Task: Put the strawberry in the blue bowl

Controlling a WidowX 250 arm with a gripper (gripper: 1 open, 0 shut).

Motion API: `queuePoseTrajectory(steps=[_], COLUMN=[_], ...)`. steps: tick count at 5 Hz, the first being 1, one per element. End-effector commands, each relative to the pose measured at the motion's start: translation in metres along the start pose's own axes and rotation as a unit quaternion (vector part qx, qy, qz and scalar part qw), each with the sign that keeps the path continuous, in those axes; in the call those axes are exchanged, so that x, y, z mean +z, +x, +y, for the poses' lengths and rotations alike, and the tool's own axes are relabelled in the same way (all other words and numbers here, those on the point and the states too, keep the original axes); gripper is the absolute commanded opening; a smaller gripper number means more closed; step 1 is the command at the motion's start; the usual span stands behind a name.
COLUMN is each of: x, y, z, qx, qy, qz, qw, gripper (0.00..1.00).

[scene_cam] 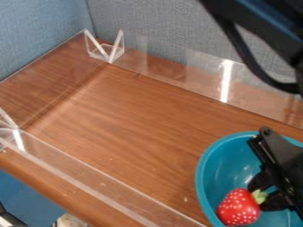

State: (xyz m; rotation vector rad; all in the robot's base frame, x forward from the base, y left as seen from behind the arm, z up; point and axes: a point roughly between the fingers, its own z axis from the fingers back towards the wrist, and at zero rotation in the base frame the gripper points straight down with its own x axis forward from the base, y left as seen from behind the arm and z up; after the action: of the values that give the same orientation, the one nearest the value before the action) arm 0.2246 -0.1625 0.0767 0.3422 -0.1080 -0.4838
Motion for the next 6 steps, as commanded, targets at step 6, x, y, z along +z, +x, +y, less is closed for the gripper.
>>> queuePoseTrajectory(steps=[6], x=[0.0157], y=[0.0019], z=[0.0118], qx=[0.021], qy=[-0.018], qz=[-0.047], qw=[0.9985], gripper=[0.0])
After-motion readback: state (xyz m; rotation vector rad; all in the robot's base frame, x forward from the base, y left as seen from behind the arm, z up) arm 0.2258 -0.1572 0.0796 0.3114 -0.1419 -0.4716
